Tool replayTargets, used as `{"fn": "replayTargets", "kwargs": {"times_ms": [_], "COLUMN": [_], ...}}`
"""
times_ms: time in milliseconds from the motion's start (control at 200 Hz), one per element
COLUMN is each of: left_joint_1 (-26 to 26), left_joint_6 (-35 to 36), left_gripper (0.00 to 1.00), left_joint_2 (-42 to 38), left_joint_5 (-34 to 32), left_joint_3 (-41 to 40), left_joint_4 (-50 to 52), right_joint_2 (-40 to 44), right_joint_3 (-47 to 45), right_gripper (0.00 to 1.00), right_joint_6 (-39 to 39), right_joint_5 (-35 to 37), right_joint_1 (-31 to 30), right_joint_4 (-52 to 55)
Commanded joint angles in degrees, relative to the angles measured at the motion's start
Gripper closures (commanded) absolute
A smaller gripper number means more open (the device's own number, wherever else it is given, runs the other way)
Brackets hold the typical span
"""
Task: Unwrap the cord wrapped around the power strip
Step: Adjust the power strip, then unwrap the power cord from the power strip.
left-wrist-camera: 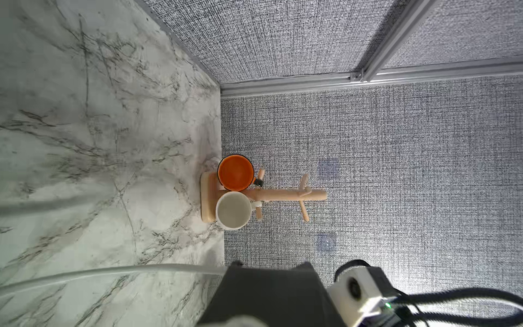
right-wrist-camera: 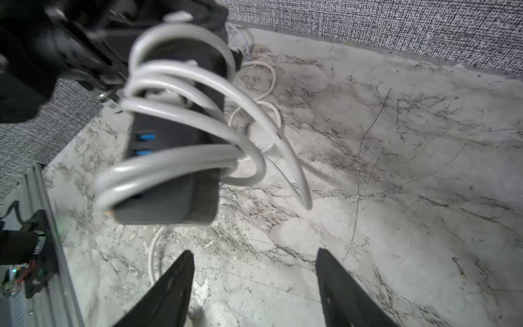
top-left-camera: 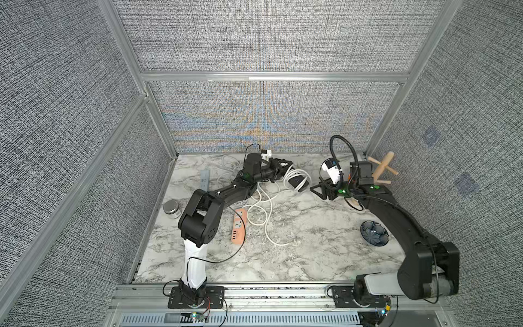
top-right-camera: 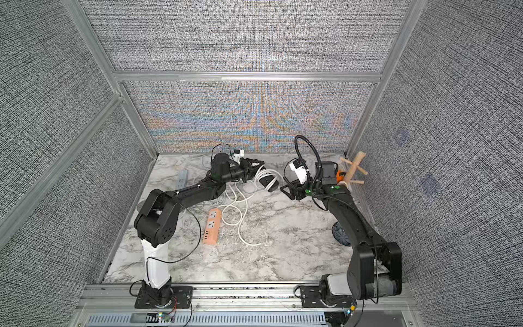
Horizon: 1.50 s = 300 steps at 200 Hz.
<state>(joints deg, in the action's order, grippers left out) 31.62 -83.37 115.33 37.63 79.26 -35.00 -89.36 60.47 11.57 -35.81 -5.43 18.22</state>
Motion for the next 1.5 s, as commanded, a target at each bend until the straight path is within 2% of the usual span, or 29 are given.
{"fn": "replayTargets", "kwargs": {"times_ms": [0,90,190,275,375,415,450,470,571,776,901,1086,1241,1496], "left_joint_1": [-0.1,-0.1,-0.2,-0.1,-0.2,-0.1,-0.2,-0.2,-0.6,-2.1,-2.9,-3.8,-5.7,-13.9], "left_joint_6": [2.2,3.3,3.4,2.7,1.5,0.7,-0.2,-0.7,-3.0,-7.6,-9.6,-14.3,-14.9,-15.9], "left_gripper": [1.00,1.00,1.00,1.00,1.00,1.00,1.00,1.00,1.00,1.00,1.00,1.00,1.00,1.00], "left_joint_2": [-2.8,-3.5,-3.4,-3.2,-2.6,-2.3,-1.9,-1.7,0.7,4.3,5.3,6.8,4.7,-1.0], "left_joint_5": [2.6,3.6,4.2,3.8,3.6,3.4,3.3,3.2,2.5,-2.0,-4.7,-4.7,-4.7,-1.4], "left_joint_3": [-0.2,-0.1,0.3,0.1,0.0,-0.1,-0.1,-0.1,0.3,0.9,2.8,7.4,5.8,2.1], "left_joint_4": [-0.1,0.8,0.7,0.0,-1.4,-2.3,-3.1,-3.7,-6.1,-8.6,-8.7,-10.6,-11.2,-9.8], "right_joint_2": [-1.7,-4.7,-6.9,-8.4,-10.5,-10.7,-10.5,-10.3,-9.1,-1.1,4.2,6.4,7.7,7.5], "right_joint_3": [-1.7,-1.7,-0.9,-0.2,2.6,3.4,3.9,4.1,5.6,6.5,5.1,-0.2,-6.1,-7.0], "right_gripper": [0.34,0.35,0.38,0.44,0.52,0.60,0.82,0.90,1.00,1.00,1.00,1.00,1.00,1.00], "right_joint_6": [4.6,3.3,1.4,-1.3,-2.3,-2.9,-4.2,-4.7,-4.4,-2.2,-0.2,-2.2,-5.4,-13.4], "right_joint_5": [0.2,-2.7,-2.2,-4.0,-6.2,-6.4,-6.5,-7.0,-8.8,-6.5,-4.5,9.4,13.0,26.5], "right_joint_1": [0.4,-0.2,-1.3,-1.4,-1.6,-1.5,-1.4,-1.4,-1.4,-2.0,-4.7,-9.6,-9.1,-3.1], "right_joint_4": [-9.8,-12.1,-14.5,-18.2,-17.7,-17.1,-17.0,-16.8,-14.1,-8.9,-5.8,-2.2,-6.0,-6.3]}}
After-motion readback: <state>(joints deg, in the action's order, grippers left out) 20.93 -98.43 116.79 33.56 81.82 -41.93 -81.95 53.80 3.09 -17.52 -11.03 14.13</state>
